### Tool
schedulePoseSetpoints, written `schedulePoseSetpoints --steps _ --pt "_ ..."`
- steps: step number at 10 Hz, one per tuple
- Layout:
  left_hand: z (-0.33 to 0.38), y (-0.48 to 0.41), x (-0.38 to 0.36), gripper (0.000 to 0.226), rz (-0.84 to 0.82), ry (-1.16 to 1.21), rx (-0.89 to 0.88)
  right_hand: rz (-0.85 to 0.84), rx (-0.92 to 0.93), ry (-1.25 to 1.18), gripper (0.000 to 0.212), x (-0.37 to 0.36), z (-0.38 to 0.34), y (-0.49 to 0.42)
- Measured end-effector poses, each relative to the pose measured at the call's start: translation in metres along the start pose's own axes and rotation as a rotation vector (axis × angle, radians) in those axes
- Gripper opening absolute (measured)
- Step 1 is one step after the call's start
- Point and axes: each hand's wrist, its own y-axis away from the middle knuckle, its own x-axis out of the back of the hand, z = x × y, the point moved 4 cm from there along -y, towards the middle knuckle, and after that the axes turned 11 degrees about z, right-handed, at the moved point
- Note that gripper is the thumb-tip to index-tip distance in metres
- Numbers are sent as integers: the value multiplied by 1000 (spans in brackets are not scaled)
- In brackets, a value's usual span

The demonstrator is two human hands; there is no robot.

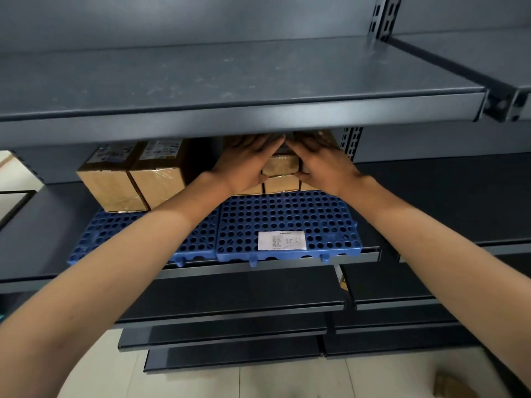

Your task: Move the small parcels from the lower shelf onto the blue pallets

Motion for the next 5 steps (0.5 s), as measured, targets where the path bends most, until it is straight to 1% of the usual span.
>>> schedulePoseSetpoints --steps 3,4,5 --pt "7 35 25 90 60 24 52 53 18 -55 75 14 -36 9" --pt "5 59 40 91 112 35 72 116 48 -101 74 26 -59 16" --pt "8 92 61 95 97 24 126 148 22 -115 73 43 -87 34"
